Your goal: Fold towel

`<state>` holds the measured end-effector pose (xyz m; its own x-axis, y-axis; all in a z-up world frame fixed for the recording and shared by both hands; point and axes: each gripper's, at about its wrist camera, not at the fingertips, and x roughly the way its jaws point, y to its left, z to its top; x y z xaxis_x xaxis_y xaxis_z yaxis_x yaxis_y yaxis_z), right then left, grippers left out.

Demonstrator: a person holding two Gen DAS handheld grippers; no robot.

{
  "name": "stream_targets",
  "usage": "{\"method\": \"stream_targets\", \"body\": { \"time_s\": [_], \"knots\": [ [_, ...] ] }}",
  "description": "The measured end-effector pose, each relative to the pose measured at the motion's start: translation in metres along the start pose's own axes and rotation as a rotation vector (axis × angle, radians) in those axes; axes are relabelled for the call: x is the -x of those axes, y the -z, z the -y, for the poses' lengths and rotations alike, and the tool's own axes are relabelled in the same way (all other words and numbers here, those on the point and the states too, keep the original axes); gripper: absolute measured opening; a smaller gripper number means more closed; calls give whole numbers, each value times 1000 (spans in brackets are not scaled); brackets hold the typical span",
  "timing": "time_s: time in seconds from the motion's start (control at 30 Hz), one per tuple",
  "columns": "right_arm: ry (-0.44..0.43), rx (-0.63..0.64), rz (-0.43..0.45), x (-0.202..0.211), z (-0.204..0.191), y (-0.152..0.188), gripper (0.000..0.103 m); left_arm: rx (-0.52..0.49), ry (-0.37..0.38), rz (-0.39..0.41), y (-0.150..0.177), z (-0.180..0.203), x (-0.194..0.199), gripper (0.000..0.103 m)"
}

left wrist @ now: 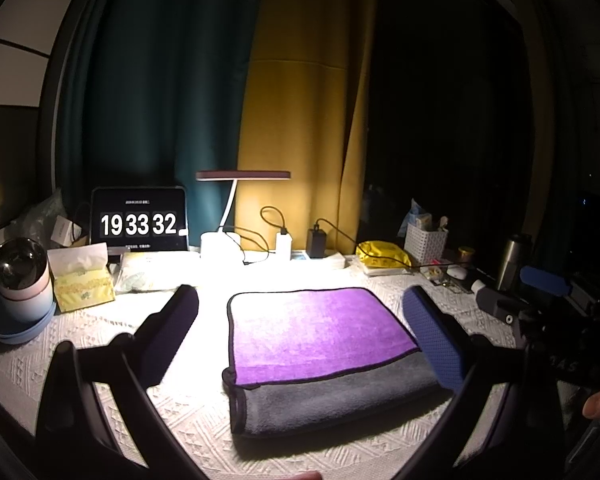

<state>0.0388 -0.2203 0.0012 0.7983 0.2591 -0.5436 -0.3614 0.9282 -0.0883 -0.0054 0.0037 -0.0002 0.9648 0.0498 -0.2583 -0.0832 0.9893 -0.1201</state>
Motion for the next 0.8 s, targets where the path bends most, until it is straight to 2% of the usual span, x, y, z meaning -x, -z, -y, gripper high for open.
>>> {"method": "stream_targets", "body": {
  "time_s": [0.8],
  "knots": [
    [-1, -2, -2, -2, 1, -2, 84, -1, 3, -4, 0, 2, -3, 102]
  ]
}}
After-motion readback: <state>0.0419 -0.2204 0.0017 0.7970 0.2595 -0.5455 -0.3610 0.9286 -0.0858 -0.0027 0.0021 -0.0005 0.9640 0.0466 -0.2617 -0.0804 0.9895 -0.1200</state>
